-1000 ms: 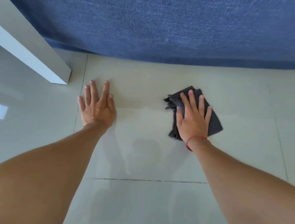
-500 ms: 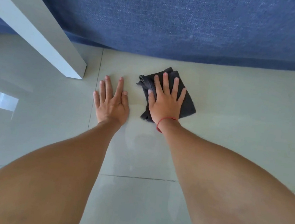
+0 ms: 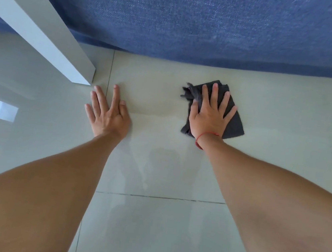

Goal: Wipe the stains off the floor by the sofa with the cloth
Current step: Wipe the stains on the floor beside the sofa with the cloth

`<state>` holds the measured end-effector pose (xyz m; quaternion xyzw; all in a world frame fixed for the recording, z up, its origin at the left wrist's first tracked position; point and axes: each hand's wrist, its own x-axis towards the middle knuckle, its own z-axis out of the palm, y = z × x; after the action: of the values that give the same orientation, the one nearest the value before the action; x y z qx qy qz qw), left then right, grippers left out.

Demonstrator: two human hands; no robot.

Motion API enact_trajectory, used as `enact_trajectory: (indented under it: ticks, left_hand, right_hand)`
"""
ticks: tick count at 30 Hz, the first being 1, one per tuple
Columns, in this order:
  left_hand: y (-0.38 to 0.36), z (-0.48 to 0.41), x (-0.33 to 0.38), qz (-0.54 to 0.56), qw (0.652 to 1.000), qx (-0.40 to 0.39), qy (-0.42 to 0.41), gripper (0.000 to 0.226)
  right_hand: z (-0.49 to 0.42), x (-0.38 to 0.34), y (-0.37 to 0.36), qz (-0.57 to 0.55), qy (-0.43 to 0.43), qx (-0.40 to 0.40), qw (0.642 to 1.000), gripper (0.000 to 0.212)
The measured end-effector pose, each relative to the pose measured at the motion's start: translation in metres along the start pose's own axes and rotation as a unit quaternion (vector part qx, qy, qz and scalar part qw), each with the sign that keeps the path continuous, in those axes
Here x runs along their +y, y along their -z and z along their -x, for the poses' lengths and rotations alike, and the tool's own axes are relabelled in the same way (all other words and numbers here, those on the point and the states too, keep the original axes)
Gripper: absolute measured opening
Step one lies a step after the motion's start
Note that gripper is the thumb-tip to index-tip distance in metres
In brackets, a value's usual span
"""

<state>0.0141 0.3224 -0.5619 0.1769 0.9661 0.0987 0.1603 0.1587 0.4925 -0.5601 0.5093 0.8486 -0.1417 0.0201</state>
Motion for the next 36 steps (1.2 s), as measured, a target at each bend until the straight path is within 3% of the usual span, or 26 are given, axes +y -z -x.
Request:
enact_trajectory:
  ticks: [4, 10, 16, 19, 23, 29, 31, 36]
  left_hand:
    - [0.001, 0.000, -0.001, -0.003, 1.000, -0.001, 0.000, 0.054]
    - [0.005, -0.007, -0.002, 0.009, 0.999, -0.040, -0.007, 0.053]
    - [0.010, 0.001, -0.004, 0.008, 0.998, -0.068, -0.007, 0.054]
    - [0.012, -0.001, -0.004, 0.015, 0.998, -0.064, -0.006, 0.053]
    - [0.009, 0.000, -0.002, 0.012, 0.999, -0.045, -0.003, 0.053]
    - [0.008, -0.001, -0.001, 0.002, 0.999, -0.048, -0.004, 0.053]
    - [0.008, -0.001, -0.001, 0.004, 0.999, -0.044, -0.005, 0.053]
    - [0.008, -0.001, -0.003, 0.005, 0.999, -0.040, -0.010, 0.053]
  right_hand:
    - [-0.008, -0.041, -0.008, -0.008, -0.001, 0.000, 1.000, 0.055]
    - [0.020, -0.087, -0.030, -0.002, 0.151, -0.013, 0.988, 0.054]
    - [0.057, -0.037, -0.024, 0.038, 0.301, -0.039, 0.952, 0.052]
    - [0.048, -0.006, -0.015, 0.032, 0.272, -0.027, 0.961, 0.052]
    - [0.022, 0.017, -0.002, 0.013, 0.113, -0.011, 0.993, 0.051]
    - [0.002, -0.045, -0.016, -0.054, -0.094, 0.036, 0.993, 0.055]
    - [0.005, -0.065, -0.020, -0.059, -0.092, 0.038, 0.993, 0.058]
    - [0.043, -0.070, -0.028, -0.054, 0.003, 0.042, 0.998, 0.061]
